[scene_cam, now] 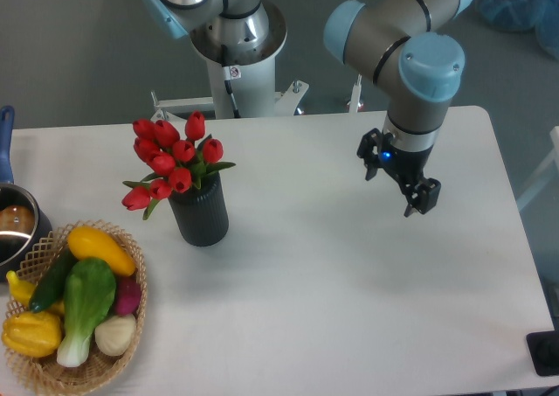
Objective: Pick up the flowers from the vase
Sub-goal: 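Move the open gripper toward the red tulips in the black vase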
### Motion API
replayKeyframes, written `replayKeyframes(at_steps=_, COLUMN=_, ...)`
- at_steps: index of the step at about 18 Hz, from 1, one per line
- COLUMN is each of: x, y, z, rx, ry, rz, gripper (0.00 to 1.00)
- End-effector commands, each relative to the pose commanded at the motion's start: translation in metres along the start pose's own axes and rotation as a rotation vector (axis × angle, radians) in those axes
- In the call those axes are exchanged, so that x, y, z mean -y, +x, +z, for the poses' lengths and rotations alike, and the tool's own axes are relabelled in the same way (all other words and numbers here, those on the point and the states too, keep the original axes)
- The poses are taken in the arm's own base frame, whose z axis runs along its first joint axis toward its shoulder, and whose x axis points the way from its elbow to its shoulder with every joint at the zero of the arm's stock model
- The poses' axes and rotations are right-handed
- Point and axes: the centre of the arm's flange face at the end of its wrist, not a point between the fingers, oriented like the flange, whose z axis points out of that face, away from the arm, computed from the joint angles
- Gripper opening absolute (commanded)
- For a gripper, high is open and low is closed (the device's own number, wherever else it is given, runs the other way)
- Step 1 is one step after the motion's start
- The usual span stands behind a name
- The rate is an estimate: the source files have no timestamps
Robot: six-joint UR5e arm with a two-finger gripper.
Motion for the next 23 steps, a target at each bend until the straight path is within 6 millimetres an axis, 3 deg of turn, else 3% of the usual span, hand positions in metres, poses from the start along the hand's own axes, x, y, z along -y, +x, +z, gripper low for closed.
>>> replayKeyframes(at_steps=5, x=0.013, y=0.019, z=-0.021, rx=0.029, ry=0.058, rz=0.014, gripper=1.00)
replayKeyframes(at_steps=13, x=0.024, y=0.056, z=-0.018, rx=0.015, ry=0.247, rz=-0.059, gripper=1.00)
replayKeyframes(at_steps=19, x=0.042, y=0.096, z=-0.031, rx=0.011, ry=0.352, rz=-0.050, gripper=1.00)
replayKeyframes(at_steps=23, x=0.054, y=0.112, z=-0.025, rx=-0.019, ry=0.473, rz=-0.051, gripper=1.00)
